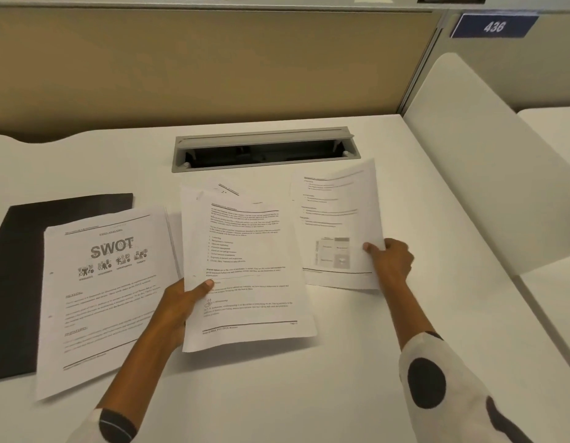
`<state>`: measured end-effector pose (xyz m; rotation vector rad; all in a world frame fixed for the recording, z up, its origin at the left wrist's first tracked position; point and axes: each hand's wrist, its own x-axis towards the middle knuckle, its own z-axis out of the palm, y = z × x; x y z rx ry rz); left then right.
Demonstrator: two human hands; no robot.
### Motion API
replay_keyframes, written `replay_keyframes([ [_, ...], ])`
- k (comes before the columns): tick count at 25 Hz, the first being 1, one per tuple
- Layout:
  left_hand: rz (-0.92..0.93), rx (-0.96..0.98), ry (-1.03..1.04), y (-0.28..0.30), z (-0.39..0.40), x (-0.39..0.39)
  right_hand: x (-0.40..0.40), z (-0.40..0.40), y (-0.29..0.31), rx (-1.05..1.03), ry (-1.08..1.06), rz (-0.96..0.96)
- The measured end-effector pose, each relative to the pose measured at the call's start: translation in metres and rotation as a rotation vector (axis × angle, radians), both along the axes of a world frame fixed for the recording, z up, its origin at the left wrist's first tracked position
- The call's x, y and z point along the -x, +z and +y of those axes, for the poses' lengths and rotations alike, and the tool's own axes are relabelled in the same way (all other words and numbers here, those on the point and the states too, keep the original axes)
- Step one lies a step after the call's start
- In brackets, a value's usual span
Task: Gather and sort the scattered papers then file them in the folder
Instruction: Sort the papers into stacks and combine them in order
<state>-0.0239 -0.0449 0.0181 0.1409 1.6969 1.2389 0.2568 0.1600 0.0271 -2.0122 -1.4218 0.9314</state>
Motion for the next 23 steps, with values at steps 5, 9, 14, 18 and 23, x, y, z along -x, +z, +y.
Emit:
replay_keyframes([
  [5, -0.042, -0.006, -0.026, -0.006, 0.006, -0.011, -0.054, 0.023, 0.018, -0.074, -0.249, 0.371],
  [9, -0.065, -0.040, -0.089, -0.008, 0.025, -0.031, -0.054, 0.006, 0.015, 0.066, -0.076, 0.503],
  [14, -0.086, -0.020, -0.133, -0.006, 0.049, -0.063, -0.029, -0.037, -0.007, 0.142, 0.136, 0.254],
  [18, -0.042, 0.007, -0.117, 0.002, 0.065, -0.079, -0.023, -0.044, -0.009, 0.099, 0.260, 0.027],
  [23, -0.042, -0.191, -0.156, -0.001, 0.062, -0.084, -0.028, -0.044, -0.002, 0.054, 0.259, 0.007],
])
